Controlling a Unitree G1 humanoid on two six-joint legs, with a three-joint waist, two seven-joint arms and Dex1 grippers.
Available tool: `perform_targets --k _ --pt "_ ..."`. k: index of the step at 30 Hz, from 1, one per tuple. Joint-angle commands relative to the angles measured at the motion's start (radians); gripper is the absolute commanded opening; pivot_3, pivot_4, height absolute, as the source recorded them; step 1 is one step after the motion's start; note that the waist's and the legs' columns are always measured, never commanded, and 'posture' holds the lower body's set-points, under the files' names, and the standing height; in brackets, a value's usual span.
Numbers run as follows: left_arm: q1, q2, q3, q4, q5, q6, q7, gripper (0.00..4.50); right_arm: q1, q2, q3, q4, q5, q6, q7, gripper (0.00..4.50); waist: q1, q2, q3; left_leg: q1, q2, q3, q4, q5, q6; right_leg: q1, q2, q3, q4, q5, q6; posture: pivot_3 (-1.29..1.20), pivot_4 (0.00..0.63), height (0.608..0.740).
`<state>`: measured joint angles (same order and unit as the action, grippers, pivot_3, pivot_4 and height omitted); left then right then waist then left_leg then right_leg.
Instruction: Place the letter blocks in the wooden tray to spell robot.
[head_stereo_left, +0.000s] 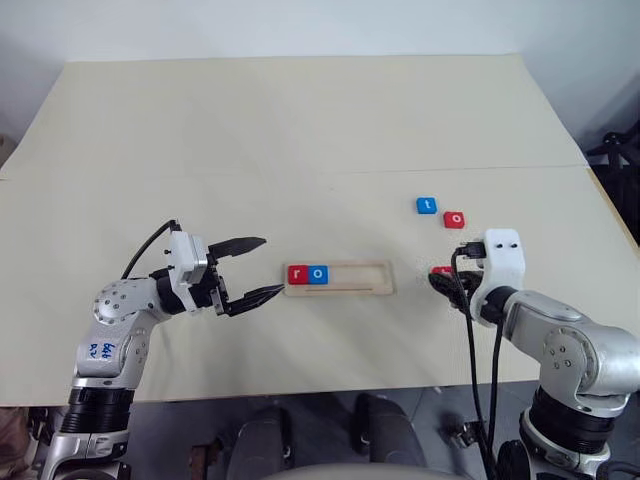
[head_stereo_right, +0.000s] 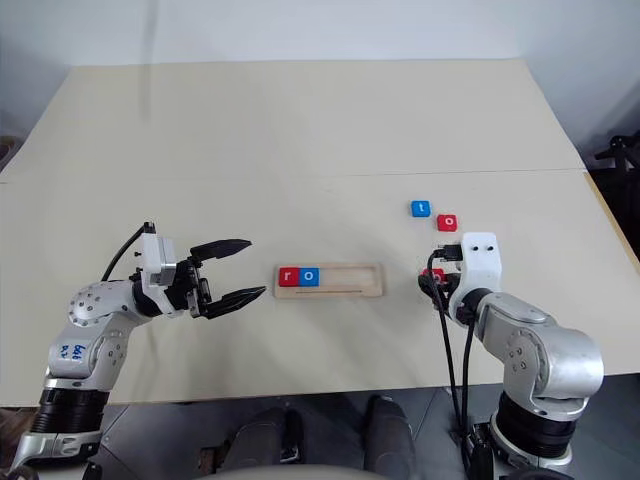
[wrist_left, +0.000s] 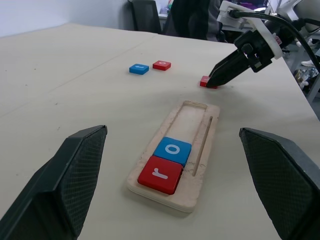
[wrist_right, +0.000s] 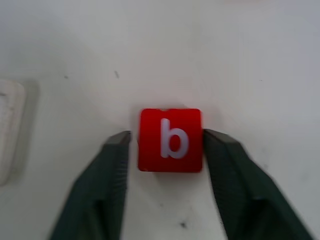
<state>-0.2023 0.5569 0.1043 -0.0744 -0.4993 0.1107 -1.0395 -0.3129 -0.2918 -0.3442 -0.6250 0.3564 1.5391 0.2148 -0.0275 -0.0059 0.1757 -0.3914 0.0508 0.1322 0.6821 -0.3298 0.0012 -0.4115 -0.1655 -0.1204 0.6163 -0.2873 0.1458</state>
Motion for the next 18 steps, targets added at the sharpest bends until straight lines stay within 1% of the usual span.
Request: perform_targets --k 1,2,3,6,8,11,13,15,16,18 --pt "0.016 0.016 0.021 -0.052 -0.015 0.002 0.000 4.50 -0.010 -0.075 -0.007 0.028 0.060 -0.021 0.095 3.94 0.000 0.000 0.000 0.000 0.000 0.000 0.000 0.000 0.000 0.000 0.000 0.000 0.000 0.000 0.000 0.00 0.150 0.740" --pt "0.018 0.019 0.024 -0.055 -0.016 0.003 0.000 4.50 -0.008 -0.124 0.002 0.040 0.084 -0.045 0.146 4.30 0.000 0.000 0.000 0.000 0.000 0.000 0.000 0.000 0.000 0.000 0.000 0.000 0.000 0.000 0.000 0.00 0.150 0.740" --pt "0.020 0.021 0.027 -0.056 -0.016 0.003 0.002 4.50 -0.003 -0.179 0.015 0.055 0.103 -0.080 0.198 4.46 0.000 0.000 0.000 0.000 0.000 0.000 0.000 0.000 0.000 0.000 0.000 0.000 0.000 0.000 0.000 0.00 0.150 0.740" --pt "0.022 0.025 0.032 -0.059 -0.016 0.004 0.005 4.50 0.017 -0.368 0.079 0.127 0.132 -0.270 0.401 4.46 0.003 0.000 0.000 0.000 0.000 0.000 0.000 -0.001 0.001 0.001 0.000 0.000 -0.002 0.000 0.000 0.00 0.150 0.740" --pt "0.027 0.024 0.035 -0.067 -0.017 0.004 0.007 4.50 0.040 -0.493 0.131 0.201 0.119 -0.468 0.586 4.46 0.001 0.000 0.000 0.000 0.000 0.000 0.000 -0.001 0.001 0.001 0.000 0.000 -0.003 0.000 0.000 0.00 0.150 0.740" --pt "0.039 0.020 0.043 -0.088 -0.023 0.002 0.013 4.50 0.064 -0.622 0.204 0.338 0.054 -0.799 0.817 4.46 0.001 -0.001 0.001 0.000 0.000 0.000 -0.001 -0.001 0.001 0.002 0.000 0.000 -0.004 0.000 0.001 0.00 0.150 0.740" --pt "0.046 0.023 0.047 -0.097 -0.028 -0.001 0.008 4.50 0.074 -0.673 0.252 0.424 0.004 -1.011 0.943 4.46 0.001 -0.001 0.001 0.000 -0.001 0.000 -0.001 -0.001 0.001 0.002 0.000 0.000 -0.005 0.001 0.001 0.00 0.150 0.740" --pt "0.045 0.032 0.052 -0.095 -0.027 -0.004 0.000 4.50 0.049 -0.689 0.291 0.572 -0.040 -1.257 1.073 4.46 0.001 -0.002 0.001 0.001 0.000 0.001 -0.001 -0.001 0.001 0.002 0.000 0.000 -0.005 0.001 0.001 0.00 0.150 0.740" --pt "0.039 0.035 0.055 -0.090 -0.026 -0.003 -0.003 4.50 0.025 -0.685 0.305 0.642 -0.055 -1.343 1.115 4.46 0.001 -0.002 0.001 0.001 -0.001 0.001 -0.001 -0.001 0.001 0.003 0.000 0.000 -0.005 0.001 0.001 0.00 0.150 0.740" --pt "0.034 0.038 0.056 -0.086 -0.024 -0.001 -0.008 4.50 -0.029 -0.679 0.334 0.774 -0.083 -1.455 1.176 4.46 0.000 -0.002 0.002 0.002 -0.001 0.001 0.000 -0.001 0.001 0.003 0.000 0.000 -0.005 0.001 0.001 0.00 0.150 0.740"
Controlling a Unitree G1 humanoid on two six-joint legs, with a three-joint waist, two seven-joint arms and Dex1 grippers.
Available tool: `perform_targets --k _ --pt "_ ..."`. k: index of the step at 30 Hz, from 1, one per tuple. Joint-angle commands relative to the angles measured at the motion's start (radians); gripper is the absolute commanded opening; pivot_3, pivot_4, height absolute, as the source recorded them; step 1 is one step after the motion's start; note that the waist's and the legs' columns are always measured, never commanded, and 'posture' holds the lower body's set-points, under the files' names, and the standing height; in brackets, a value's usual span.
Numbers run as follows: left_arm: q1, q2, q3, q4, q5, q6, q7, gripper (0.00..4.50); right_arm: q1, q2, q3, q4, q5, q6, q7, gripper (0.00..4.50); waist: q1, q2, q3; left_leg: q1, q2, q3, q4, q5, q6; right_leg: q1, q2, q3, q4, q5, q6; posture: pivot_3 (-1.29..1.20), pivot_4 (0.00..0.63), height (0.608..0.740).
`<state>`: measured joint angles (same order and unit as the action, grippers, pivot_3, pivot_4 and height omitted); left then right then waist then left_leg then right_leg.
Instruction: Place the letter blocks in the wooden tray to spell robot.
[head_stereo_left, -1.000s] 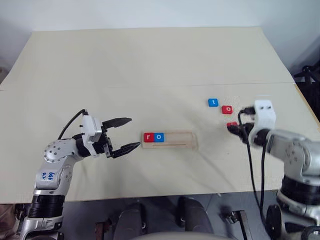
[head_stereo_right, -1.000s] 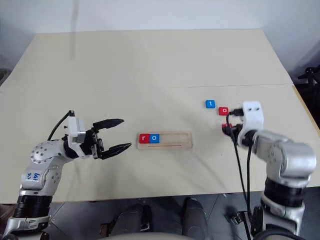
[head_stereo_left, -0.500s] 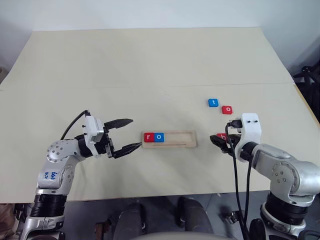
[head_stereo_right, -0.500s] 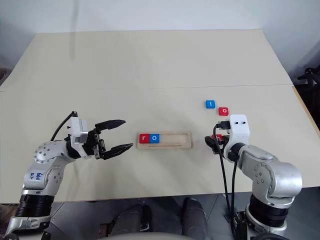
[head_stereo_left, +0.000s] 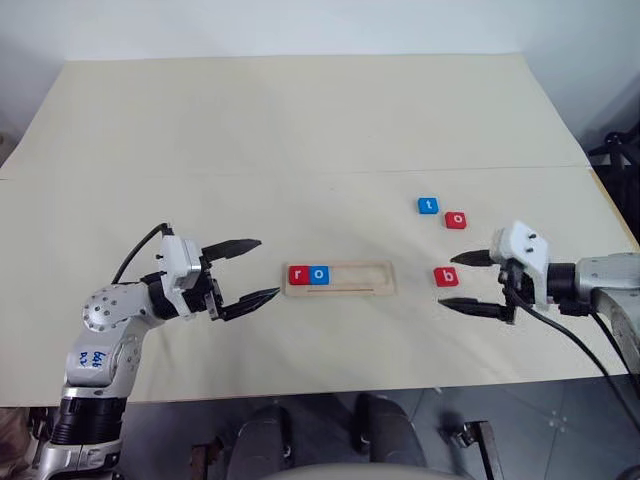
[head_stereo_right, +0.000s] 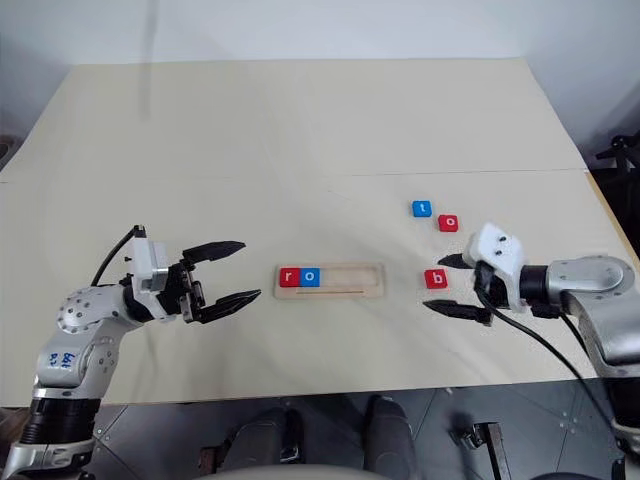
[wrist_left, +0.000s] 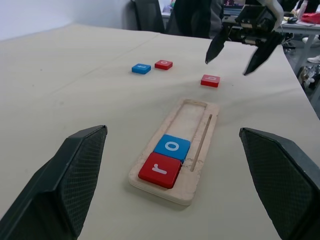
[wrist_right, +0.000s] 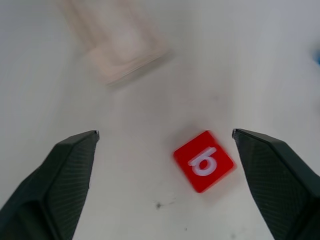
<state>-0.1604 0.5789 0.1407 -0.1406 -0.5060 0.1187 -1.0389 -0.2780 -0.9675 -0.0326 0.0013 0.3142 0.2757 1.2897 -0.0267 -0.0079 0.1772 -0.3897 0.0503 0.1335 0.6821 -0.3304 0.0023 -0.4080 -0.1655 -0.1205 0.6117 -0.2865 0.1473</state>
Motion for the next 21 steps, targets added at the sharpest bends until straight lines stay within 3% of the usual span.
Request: perform_targets --k 1,7,17,21 --pt "-0.005 0.019 0.016 -0.025 -0.015 -0.013 -0.017 4.50 -0.094 0.002 0.035 0.214 -0.050 -0.246 0.133 4.46 -0.001 0.000 0.000 0.001 0.000 0.000 0.001 0.000 0.000 0.000 0.000 0.000 0.000 0.000 0.000 0.00 0.150 0.740" --pt "0.000 0.017 0.006 -0.044 -0.008 -0.026 -0.022 4.50 -0.263 0.065 0.106 0.493 -0.119 -0.408 0.208 4.46 -0.001 0.000 0.000 0.001 0.000 0.000 0.001 0.000 0.000 0.001 0.000 0.000 0.000 0.000 0.000 0.00 0.150 0.740" --pt "0.009 0.021 -0.024 -0.064 -0.013 -0.029 -0.061 4.50 -0.357 0.112 0.159 0.654 -0.183 -0.446 0.239 4.46 0.000 0.000 0.000 0.001 0.000 0.000 0.002 0.000 0.000 0.001 0.000 0.000 0.001 0.000 0.000 0.00 0.150 0.740" --pt "-0.004 0.027 -0.029 -0.058 -0.016 -0.022 -0.077 4.50 -0.392 0.116 0.167 0.720 -0.200 -0.447 0.250 3.60 0.000 0.000 0.000 0.001 0.000 0.000 0.002 0.000 0.000 0.001 0.000 0.000 0.001 0.000 0.000 0.00 0.150 0.740"
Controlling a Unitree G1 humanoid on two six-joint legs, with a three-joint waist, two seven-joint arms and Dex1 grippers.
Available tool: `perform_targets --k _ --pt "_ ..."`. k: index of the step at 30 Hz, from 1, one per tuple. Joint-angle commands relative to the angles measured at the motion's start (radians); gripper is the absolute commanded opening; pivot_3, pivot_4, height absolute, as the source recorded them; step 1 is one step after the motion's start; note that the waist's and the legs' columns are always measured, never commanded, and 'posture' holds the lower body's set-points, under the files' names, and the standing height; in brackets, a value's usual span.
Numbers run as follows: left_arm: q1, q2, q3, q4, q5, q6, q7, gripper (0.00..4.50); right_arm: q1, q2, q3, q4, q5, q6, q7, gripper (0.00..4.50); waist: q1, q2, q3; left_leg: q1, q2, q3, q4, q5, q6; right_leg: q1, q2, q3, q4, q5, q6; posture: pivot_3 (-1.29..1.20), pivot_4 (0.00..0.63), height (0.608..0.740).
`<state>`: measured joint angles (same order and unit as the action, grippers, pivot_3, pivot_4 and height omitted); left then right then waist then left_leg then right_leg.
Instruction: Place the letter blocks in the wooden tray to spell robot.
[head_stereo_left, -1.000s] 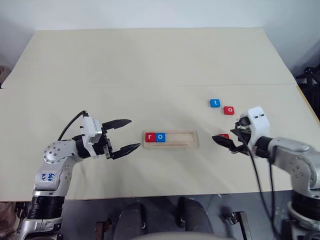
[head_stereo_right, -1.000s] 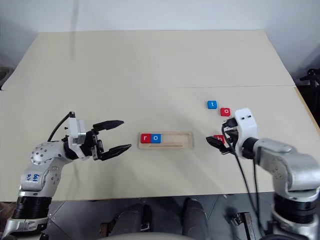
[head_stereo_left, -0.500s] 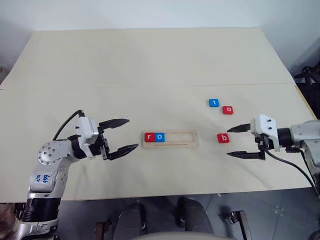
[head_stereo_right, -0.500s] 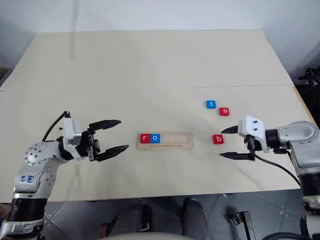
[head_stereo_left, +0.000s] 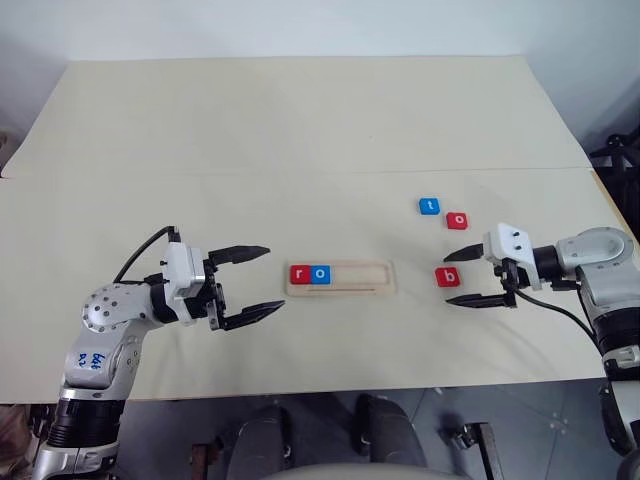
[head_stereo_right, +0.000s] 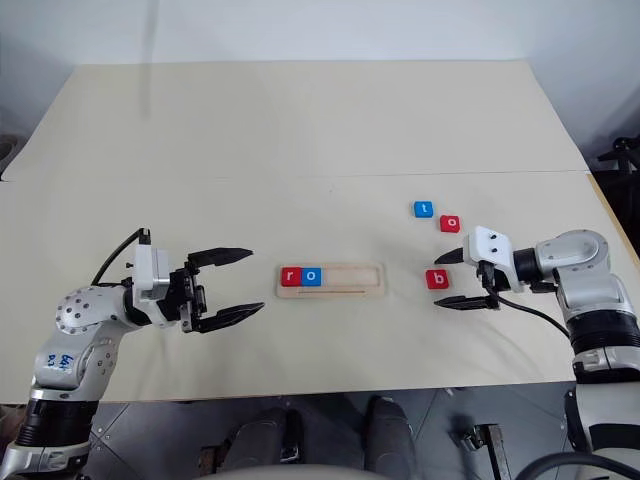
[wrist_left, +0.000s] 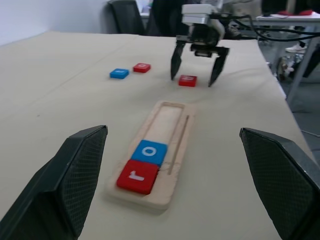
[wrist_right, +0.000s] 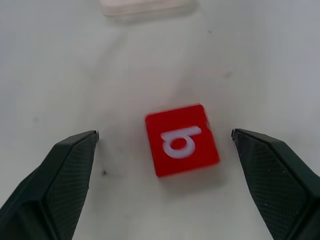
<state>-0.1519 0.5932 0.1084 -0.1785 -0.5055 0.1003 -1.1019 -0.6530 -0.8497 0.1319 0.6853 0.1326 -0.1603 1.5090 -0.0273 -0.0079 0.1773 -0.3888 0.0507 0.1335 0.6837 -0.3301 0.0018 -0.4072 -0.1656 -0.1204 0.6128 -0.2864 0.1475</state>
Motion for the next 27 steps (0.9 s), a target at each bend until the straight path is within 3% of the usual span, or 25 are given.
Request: perform_targets --k 1,6,7,11,20,27 --pt "-0.015 0.014 0.002 -0.019 -0.016 -0.004 -0.018 4.50 -0.022 -0.002 0.006 0.046 -0.023 -0.015 0.035 3.24 0.001 0.000 0.000 0.000 0.000 0.000 0.000 0.000 0.000 0.000 0.000 0.000 0.000 0.000 0.000 0.00 0.150 0.740" --pt "-0.017 0.016 0.009 -0.016 -0.012 -0.006 -0.014 4.50 -0.048 0.024 -0.007 0.043 -0.005 0.003 0.034 1.60 0.000 0.000 0.000 0.000 0.000 0.000 0.000 0.000 0.000 0.000 0.000 0.000 0.000 0.000 0.000 0.00 0.150 0.740" --pt "-0.009 0.015 0.014 -0.017 -0.012 -0.007 -0.009 4.50 -0.049 0.025 -0.007 0.026 0.002 0.023 0.041 1.47 0.000 0.000 0.000 0.000 0.000 0.000 0.000 0.000 0.000 0.000 0.000 0.000 0.000 0.000 0.000 0.00 0.150 0.740" --pt "0.020 0.015 0.043 -0.018 -0.013 -0.008 0.017 4.50 -0.060 0.030 -0.006 -0.045 0.019 0.068 0.058 1.47 -0.002 0.000 0.000 0.000 0.000 0.000 0.000 0.000 0.000 0.000 0.000 0.000 0.000 0.000 0.000 0.00 0.150 0.740" --pt "0.099 0.020 0.097 -0.050 -0.014 -0.014 0.057 4.50 -0.125 0.132 0.076 -0.391 0.063 0.426 0.009 1.47 0.004 0.001 0.000 0.000 0.001 0.000 0.000 0.000 0.000 -0.002 0.000 0.001 0.002 0.000 -0.001 0.00 0.150 0.740" --pt "0.114 0.012 0.090 -0.073 -0.014 -0.011 0.081 4.50 -0.147 0.217 0.147 -0.401 0.009 0.432 -0.063 1.47 0.013 0.001 0.000 -0.002 0.000 0.000 0.001 0.000 0.000 -0.002 0.000 0.000 0.003 0.000 0.000 0.00 0.150 0.740"
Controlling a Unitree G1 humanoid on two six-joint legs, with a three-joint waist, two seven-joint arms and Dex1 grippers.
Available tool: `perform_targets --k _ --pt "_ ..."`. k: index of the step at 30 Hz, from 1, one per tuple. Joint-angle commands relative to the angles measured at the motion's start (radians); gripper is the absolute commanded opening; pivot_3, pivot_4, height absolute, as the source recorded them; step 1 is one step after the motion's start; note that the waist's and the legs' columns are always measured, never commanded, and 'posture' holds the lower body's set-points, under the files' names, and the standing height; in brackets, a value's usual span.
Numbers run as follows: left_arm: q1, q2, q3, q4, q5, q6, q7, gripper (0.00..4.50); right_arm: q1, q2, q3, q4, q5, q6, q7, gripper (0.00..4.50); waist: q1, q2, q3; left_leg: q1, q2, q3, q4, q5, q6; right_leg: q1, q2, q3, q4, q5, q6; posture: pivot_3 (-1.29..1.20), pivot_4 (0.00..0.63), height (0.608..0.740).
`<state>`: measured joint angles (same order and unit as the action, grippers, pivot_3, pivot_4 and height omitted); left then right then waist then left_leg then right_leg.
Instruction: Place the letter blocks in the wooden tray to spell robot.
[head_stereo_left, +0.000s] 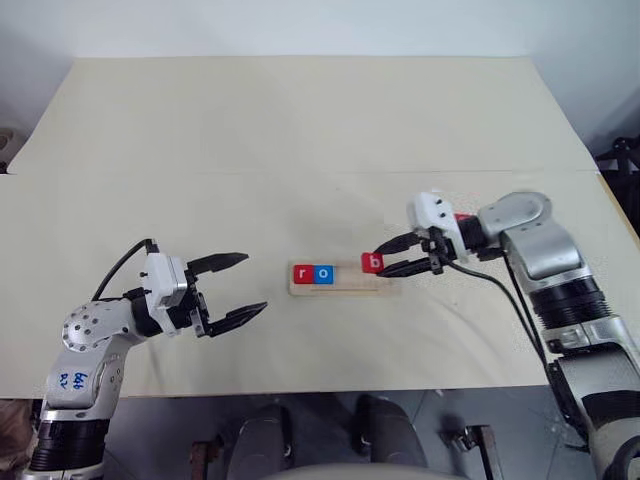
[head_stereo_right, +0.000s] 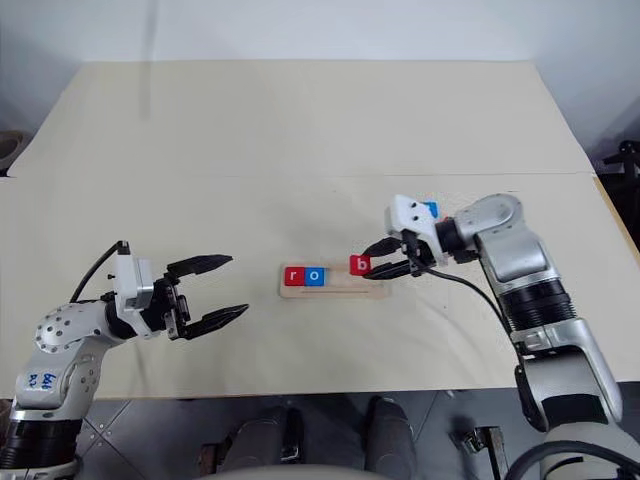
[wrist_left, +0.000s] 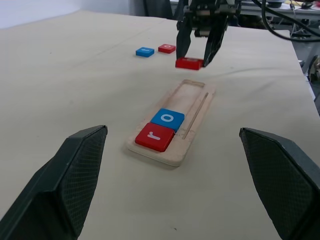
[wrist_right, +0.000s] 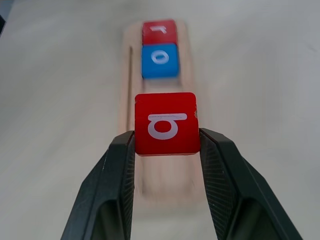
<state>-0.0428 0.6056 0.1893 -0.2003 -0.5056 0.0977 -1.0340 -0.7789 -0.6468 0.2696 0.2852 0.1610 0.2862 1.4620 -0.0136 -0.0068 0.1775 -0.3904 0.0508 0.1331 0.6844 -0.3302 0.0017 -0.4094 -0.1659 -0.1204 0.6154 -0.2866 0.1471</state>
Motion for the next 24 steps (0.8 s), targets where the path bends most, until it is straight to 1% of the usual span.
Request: perform_targets --k 1,5,11,15,22,24 --pt "0.004 -0.001 0.008 -0.054 -0.014 -0.007 0.016 4.50 -0.024 0.021 0.015 0.004 -0.023 -0.015 -0.019 1.47 -0.001 0.000 0.000 0.000 0.000 0.000 0.000 0.000 0.000 0.000 0.000 0.000 0.000 0.000 0.000 0.00 0.150 0.740" --pt "0.017 -0.005 0.008 -0.070 -0.016 -0.006 0.029 4.50 -0.022 0.048 0.046 0.011 -0.045 -0.028 -0.018 1.47 -0.006 0.000 0.000 0.000 0.000 0.000 0.000 0.000 0.000 0.000 0.000 0.000 0.000 0.000 0.000 0.00 0.150 0.740" --pt "0.036 -0.010 0.002 -0.087 -0.017 -0.003 0.045 4.50 -0.045 0.105 0.056 0.009 -0.056 0.009 -0.055 1.47 -0.015 0.000 0.000 0.000 0.000 0.000 0.000 0.000 0.000 -0.001 0.000 0.000 0.001 0.000 0.000 0.00 0.150 0.740" --pt "0.034 -0.013 0.000 -0.089 -0.017 -0.002 0.051 4.50 -0.061 0.118 0.068 0.040 -0.078 -0.024 -0.063 1.47 -0.014 0.000 0.000 0.000 0.000 0.000 0.000 0.000 0.000 -0.001 0.000 0.000 0.001 0.000 0.000 0.00 0.150 0.740" --pt "0.027 -0.023 -0.003 -0.086 -0.014 -0.006 0.061 4.50 -0.070 0.138 0.070 0.062 -0.090 -0.006 -0.083 1.47 -0.015 0.000 0.000 0.000 0.000 0.000 0.000 0.000 0.000 -0.001 0.000 0.000 0.001 0.000 0.000 0.00 0.150 0.740" --pt "0.026 -0.024 -0.004 -0.083 -0.014 -0.008 0.062 4.50 -0.064 0.138 0.069 0.047 -0.087 0.001 -0.083 2.20 -0.015 0.000 0.000 0.000 0.000 0.000 0.000 0.000 0.000 -0.001 0.000 0.000 0.001 0.000 0.000 0.00 0.150 0.740"
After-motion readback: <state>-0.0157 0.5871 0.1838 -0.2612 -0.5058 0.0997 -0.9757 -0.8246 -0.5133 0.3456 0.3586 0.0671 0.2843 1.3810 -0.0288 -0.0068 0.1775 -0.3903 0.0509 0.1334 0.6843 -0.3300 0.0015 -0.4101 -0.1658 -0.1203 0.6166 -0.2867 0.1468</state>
